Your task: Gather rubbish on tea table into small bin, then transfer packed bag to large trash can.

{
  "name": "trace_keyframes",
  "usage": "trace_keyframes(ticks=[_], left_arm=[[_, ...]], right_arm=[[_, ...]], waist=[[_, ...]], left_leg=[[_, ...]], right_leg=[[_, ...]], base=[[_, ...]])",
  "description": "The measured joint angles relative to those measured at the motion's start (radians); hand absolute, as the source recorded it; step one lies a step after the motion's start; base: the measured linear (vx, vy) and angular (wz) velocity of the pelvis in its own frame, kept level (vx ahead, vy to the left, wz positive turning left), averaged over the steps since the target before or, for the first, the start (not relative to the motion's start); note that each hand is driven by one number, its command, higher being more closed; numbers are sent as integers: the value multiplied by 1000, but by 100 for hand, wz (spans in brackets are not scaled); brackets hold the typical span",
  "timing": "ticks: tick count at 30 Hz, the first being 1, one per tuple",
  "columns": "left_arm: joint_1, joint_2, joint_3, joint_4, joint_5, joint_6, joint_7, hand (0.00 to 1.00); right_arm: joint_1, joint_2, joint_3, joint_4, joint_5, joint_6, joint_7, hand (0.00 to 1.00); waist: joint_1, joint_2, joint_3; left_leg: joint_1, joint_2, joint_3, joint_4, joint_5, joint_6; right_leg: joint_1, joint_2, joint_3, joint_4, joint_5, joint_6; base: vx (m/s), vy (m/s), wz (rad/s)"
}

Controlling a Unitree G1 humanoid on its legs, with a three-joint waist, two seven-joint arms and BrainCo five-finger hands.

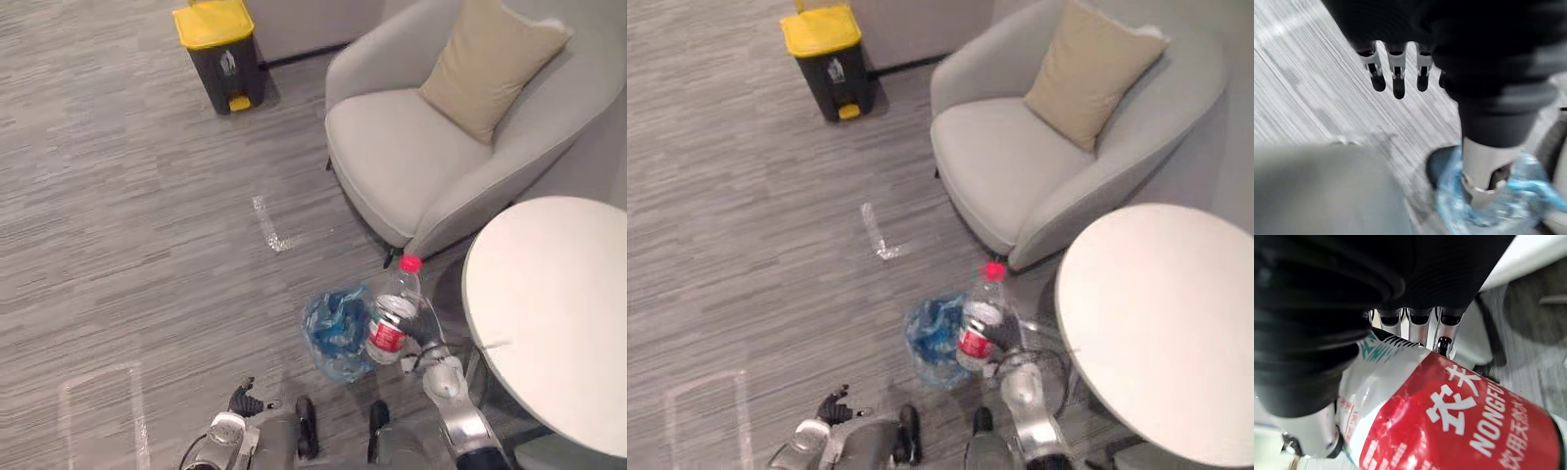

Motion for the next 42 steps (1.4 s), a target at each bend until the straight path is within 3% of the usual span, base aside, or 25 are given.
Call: trace_keyframes(ticks=[6, 12, 17, 23, 29, 30, 42], left_arm=[[-111, -13, 13, -54, -63, -2, 27, 0], [-220, -44, 71, -142, -114, -19, 57, 0], [-279, -50, 134, -196, -149, -21, 77, 0], [-327, -48, 138, -239, -195, -22, 97, 0], [-371, -44, 135, -273, -230, -45, 117, 0], [-379, -41, 135, -276, -234, -48, 118, 0], [-391, -27, 135, -275, -242, -59, 119, 0]], right_arm=[[-224, -41, 39, 29, -18, 19, -32, 100], [-422, -56, 44, 73, -27, 48, -94, 100], [-537, -88, 54, 139, -27, 63, -128, 100], [-717, -118, 58, 255, -25, 68, -150, 100], [-813, -161, 58, 365, -17, 68, -172, 100], [-825, -163, 57, 386, -17, 69, -173, 0], [-835, -165, -14, 434, -9, 85, -237, 0]], waist=[[41, -1, 83], [47, -5, 127], [47, -12, 140], [58, -22, 149], [63, -22, 150], [65, -22, 150], [71, -24, 148]], left_leg=[[-218, 35, 4, 117, 0, 0], [-464, 72, -5, 229, 0, 1], [-639, 129, 30, 272, 25, 4], [-794, 139, 21, 318, 62, 17], [-933, 138, -20, 411, 58, 12], [-950, 136, -20, 419, 54, 6], [-976, 144, -30, 433, 66, 3]], right_leg=[[-262, -2, -6, 208, -22, -19], [-513, -3, -26, 365, -60, -53], [-685, -8, -59, 436, -59, -72], [-844, -16, -70, 508, -54, -90], [-968, -28, -81, 622, -96, -93], [-989, -35, -81, 637, -105, -93], [-1019, -36, -94, 665, -115, -112]], base=[[-136, -20, 1], [-203, -88, 7], [-164, -87, 19], [-74, -26, 8], [-53, -4, 15], [-72, -4, 11], [-56, 2, 2]])
